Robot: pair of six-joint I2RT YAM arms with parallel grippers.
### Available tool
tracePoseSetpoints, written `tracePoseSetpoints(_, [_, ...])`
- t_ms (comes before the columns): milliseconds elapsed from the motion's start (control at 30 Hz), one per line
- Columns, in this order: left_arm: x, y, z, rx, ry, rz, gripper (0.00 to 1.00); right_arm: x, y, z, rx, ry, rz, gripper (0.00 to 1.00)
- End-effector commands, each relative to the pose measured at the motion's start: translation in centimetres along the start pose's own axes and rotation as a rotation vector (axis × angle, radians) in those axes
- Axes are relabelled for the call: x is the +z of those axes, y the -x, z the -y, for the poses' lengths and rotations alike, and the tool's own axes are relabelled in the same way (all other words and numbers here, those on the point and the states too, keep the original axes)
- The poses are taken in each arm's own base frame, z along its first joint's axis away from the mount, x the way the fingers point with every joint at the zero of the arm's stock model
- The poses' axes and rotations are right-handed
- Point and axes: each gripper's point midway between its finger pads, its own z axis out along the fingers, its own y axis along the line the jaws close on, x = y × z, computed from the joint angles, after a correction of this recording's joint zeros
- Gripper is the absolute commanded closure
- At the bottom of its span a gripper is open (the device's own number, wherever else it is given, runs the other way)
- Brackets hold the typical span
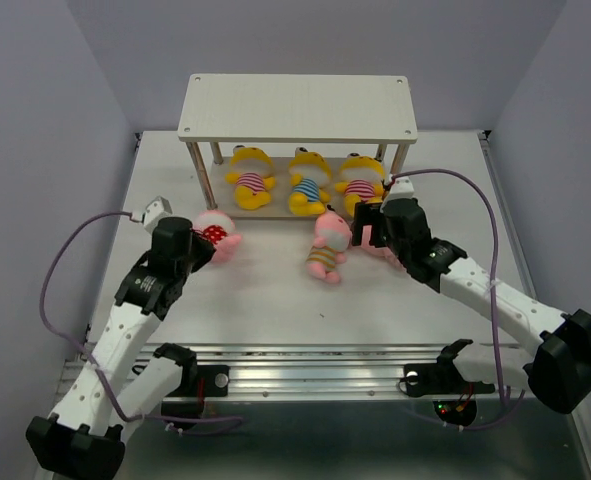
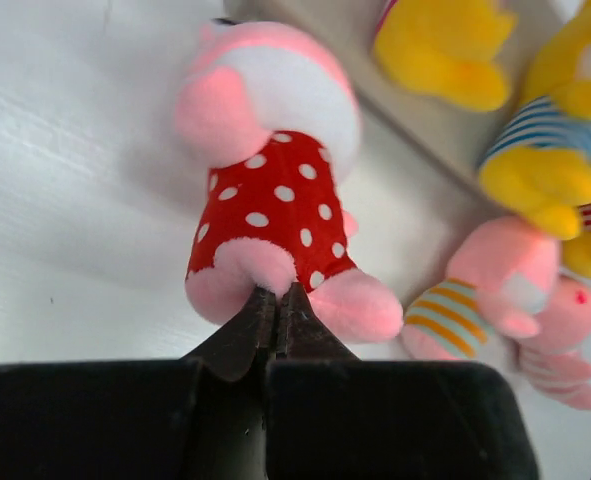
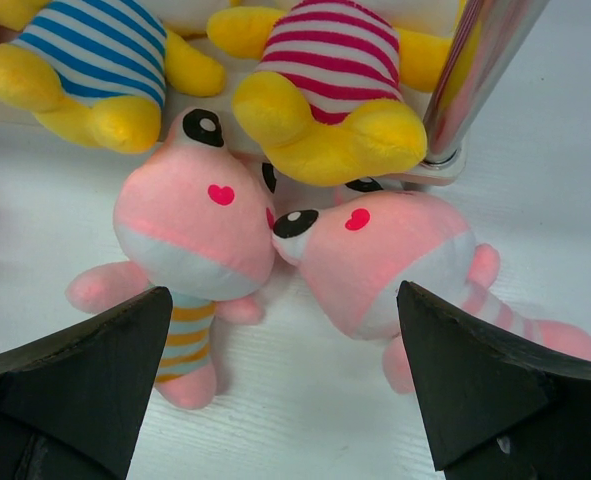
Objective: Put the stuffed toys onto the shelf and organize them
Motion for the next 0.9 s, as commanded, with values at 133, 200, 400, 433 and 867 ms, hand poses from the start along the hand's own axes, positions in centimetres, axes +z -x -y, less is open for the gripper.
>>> tracePoseSetpoints(133, [-9.8, 10.2, 3.1, 0.063, -0.116, 0.353, 1.0, -0.6, 0.9, 0.8, -0.011, -0.033, 0.048, 0.0])
tracePoseSetpoints(200, [-11.5, 11.5, 3.7, 0.054, -0.14, 0.395, 1.0, -0.7, 0.9, 0.8, -0.01, -0.031, 0.05, 0.0])
tracePoseSetpoints(400, [-17.5, 16.6, 7.4, 0.036, -0.275, 0.548, 1.0, -0.9, 0.8, 1.0, -0.014, -0.035, 0.054, 0.0])
tracePoseSetpoints(433, [-19.1, 17.7, 8.1, 0.021, -0.308, 0.586, 1.0, -1.0, 0.9, 1.0, -0.013, -0.032, 0.056, 0.0])
tracePoseSetpoints(867, [-21.1, 24.1, 19.5, 0.108, -0.561, 0.674, 1.0, -1.5, 1.2, 0.8, -0.001, -0.012, 0.074, 0.0])
